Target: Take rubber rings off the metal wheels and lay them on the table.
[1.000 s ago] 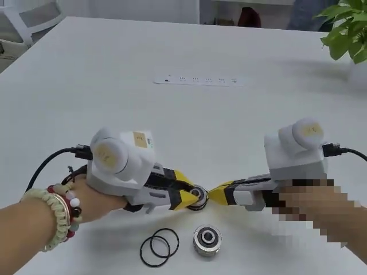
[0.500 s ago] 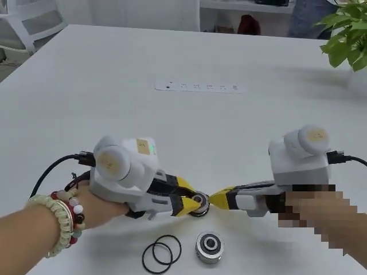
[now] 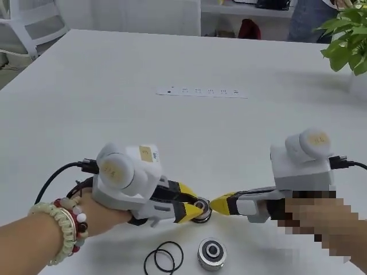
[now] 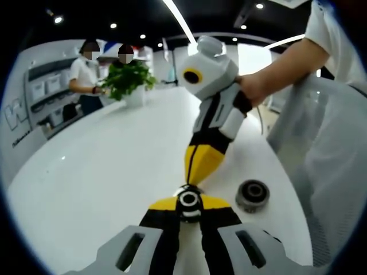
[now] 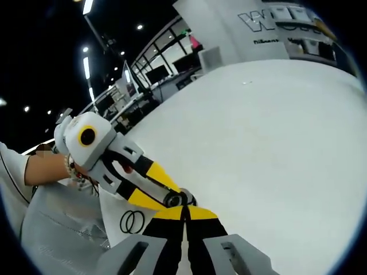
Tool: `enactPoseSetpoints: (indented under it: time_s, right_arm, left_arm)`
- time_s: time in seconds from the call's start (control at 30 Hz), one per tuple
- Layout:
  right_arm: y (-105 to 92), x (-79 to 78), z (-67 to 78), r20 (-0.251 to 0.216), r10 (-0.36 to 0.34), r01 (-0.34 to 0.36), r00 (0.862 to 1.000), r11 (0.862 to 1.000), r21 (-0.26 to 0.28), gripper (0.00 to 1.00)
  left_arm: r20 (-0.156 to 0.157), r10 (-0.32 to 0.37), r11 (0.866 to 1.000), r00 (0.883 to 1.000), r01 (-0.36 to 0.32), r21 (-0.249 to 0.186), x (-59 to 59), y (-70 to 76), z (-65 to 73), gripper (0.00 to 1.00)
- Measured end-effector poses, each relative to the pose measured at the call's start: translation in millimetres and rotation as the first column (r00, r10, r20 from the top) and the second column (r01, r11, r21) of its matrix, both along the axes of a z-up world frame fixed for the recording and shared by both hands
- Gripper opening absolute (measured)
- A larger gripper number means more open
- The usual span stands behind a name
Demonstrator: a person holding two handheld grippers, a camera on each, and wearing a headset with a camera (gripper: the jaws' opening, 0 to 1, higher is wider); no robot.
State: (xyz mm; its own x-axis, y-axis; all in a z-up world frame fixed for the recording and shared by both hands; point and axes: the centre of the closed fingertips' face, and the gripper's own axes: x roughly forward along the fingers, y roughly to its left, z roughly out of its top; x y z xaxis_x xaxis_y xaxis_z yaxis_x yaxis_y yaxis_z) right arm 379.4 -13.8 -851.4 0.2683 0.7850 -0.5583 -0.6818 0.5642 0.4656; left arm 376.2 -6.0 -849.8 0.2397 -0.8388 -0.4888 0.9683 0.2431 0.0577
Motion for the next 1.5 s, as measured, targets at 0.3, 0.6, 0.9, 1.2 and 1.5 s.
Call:
enactPoseSetpoints:
  time_s: [0.3,0.6,0.9,1.2,1.5]
  right_arm:
    - [2.0,-0.7,1.6,0.004,0.001,-0.001,1.000,1.000,-0.004,0.00]
    - [5.8,-1.8,4.5,0.005,0.008,-0.008,1.000,1.000,0.002,0.00]
    - [25.1,-5.2,23.6,0.024,0.036,-0.038,0.999,0.994,0.098,0.00]
    - [16.4,-1.7,14.9,0.052,0.036,-0.037,0.998,0.999,0.025,0.00]
    - [9.3,-3.8,5.9,0.018,0.022,-0.022,1.000,1.000,0.013,0.00]
  left_arm:
    - [0.000,0.001,1.000,1.000,-0.001,0.001,0.2,-0.2,0.0,0.13]
    - [-0.001,0.001,1.000,1.000,-0.001,-0.001,0.6,-0.2,0.3,0.13]
    - [0.001,-0.002,1.000,1.000,0.002,-0.003,0.6,-0.2,0.4,0.13]
    - [-0.023,0.021,0.999,1.000,-0.022,-0.028,1.1,-1.3,0.9,0.14]
    - [-0.051,0.039,0.997,0.998,-0.042,-0.059,0.8,-4.2,2.5,0.14]
